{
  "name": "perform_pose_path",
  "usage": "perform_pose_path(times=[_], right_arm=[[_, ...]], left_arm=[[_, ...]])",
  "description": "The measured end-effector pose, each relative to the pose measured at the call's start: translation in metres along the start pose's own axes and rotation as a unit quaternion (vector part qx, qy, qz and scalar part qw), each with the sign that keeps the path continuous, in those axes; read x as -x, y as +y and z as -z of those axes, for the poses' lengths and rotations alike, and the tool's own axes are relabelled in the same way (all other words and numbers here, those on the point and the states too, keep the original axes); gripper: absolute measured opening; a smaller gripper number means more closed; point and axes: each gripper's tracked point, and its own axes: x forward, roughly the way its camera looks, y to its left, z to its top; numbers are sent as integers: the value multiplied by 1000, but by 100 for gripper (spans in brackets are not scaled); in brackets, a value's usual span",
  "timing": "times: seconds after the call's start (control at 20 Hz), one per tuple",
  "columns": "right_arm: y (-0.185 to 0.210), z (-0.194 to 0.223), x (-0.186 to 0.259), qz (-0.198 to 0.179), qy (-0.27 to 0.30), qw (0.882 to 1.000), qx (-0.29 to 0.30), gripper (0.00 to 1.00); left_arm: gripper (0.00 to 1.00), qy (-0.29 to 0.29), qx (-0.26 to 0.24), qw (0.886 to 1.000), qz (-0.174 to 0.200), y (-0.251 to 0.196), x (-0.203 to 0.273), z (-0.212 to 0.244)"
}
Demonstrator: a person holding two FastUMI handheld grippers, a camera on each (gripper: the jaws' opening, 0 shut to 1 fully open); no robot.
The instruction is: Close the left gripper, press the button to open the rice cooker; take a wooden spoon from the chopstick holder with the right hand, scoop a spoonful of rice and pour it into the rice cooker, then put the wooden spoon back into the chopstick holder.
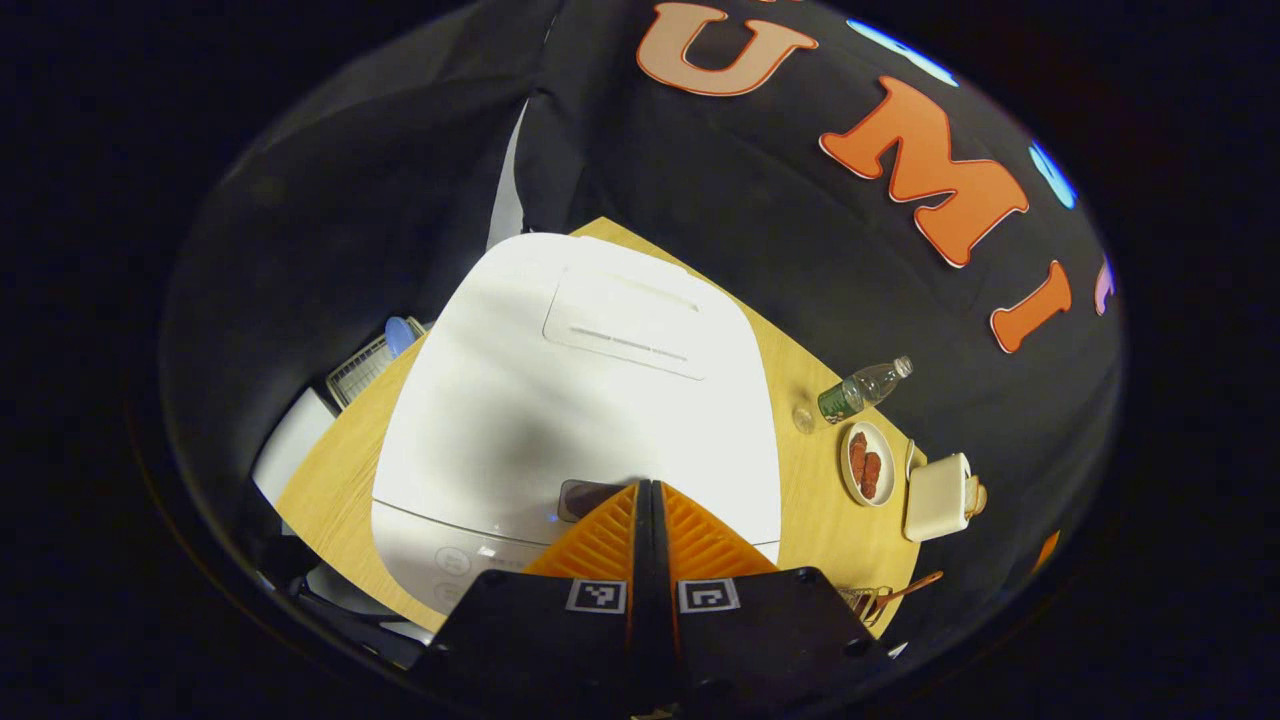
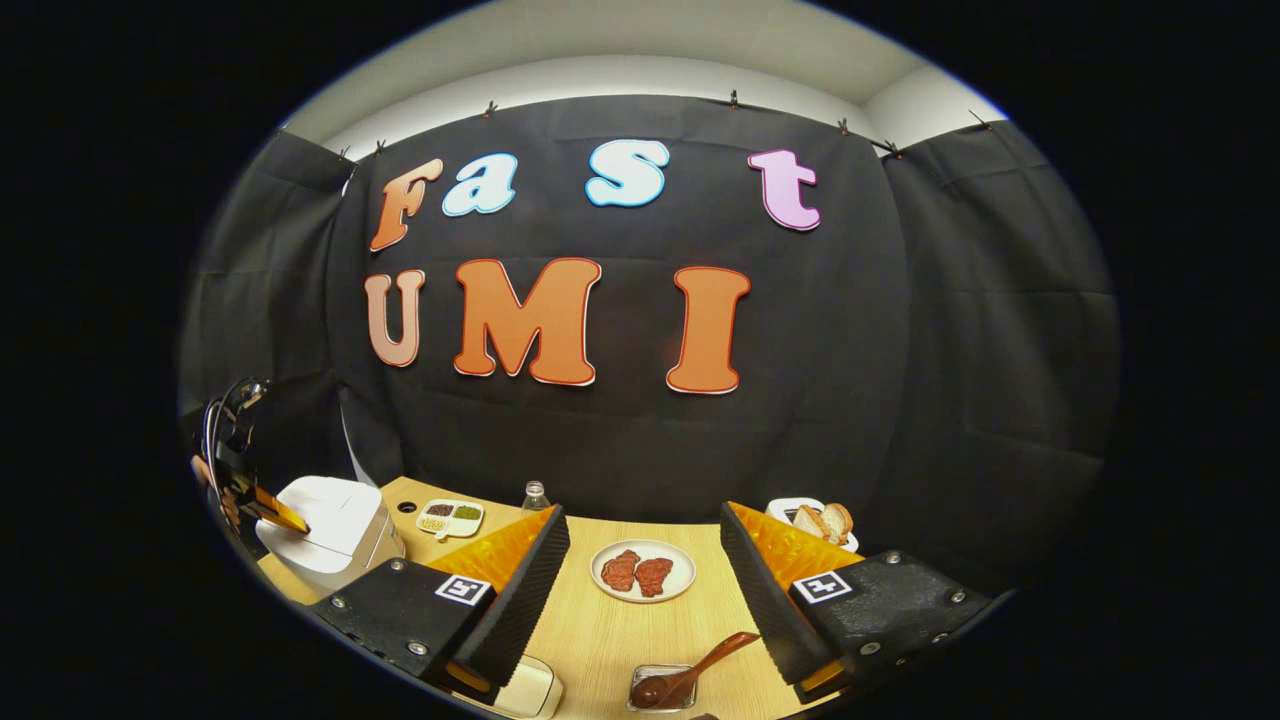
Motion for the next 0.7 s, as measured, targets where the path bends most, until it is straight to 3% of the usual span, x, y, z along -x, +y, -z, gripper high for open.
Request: perform_pose_path(times=[0.2,0.3,0.5,0.7], right_arm=[[-3,4,-1,0,2,1000,6,94],[-5,7,0,2,3,1000,6,94],[-10,15,0,3,10,1000,-5,94],[-15,25,-2,-2,22,1000,-16,94]], left_arm=[[6,-89,13,994,58,-21,33,-46],[5,-140,15,988,70,-19,49,-71],[5,-217,-28,974,53,-22,81,-95],[5,-265,-88,960,29,-38,113,-91]])
